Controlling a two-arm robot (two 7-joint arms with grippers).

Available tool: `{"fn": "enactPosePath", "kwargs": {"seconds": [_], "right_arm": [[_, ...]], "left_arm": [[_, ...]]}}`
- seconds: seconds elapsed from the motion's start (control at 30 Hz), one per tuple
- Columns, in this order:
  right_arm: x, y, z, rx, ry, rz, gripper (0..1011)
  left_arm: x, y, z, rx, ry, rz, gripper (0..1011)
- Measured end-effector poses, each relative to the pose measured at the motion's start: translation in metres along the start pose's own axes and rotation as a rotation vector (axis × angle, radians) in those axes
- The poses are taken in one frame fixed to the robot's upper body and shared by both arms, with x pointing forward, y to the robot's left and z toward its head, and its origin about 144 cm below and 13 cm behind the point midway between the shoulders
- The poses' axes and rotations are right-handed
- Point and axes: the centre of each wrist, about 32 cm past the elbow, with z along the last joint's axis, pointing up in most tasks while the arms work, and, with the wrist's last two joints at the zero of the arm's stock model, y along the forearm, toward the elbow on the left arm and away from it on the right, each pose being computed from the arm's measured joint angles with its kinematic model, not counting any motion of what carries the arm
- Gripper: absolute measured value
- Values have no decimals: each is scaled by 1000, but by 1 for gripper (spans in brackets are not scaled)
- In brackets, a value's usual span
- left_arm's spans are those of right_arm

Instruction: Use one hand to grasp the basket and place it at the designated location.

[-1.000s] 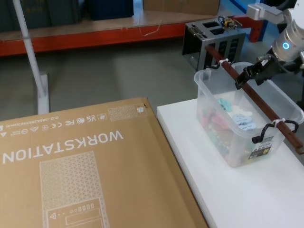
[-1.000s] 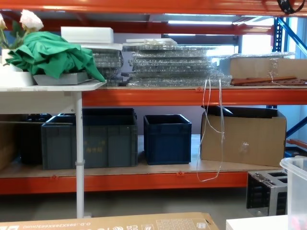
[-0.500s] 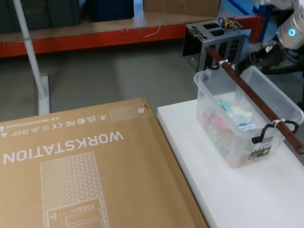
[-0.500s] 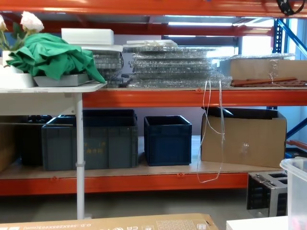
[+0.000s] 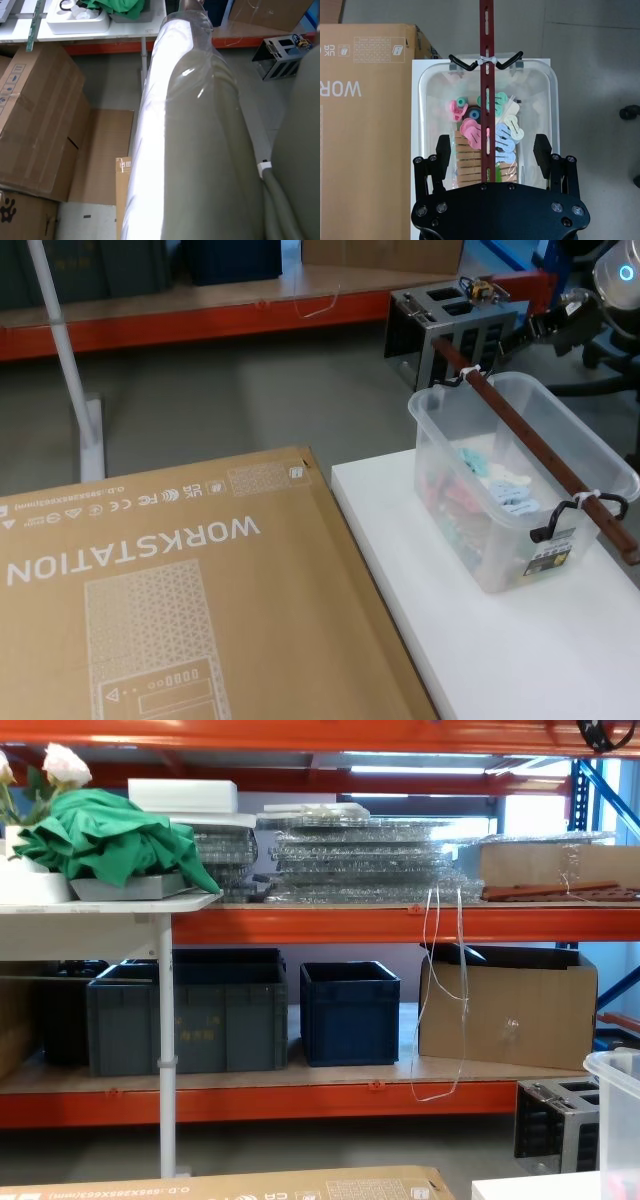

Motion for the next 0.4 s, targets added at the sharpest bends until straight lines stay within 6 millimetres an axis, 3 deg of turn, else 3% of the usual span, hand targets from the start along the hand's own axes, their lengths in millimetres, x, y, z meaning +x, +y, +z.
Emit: {"fn": "enactPosePath", "kwargs": {"seconds": [0.4], "right_arm": [[0,0,0,0,-1,0,1000]], "left_arm": [[0,0,0,0,0,0,0]]}}
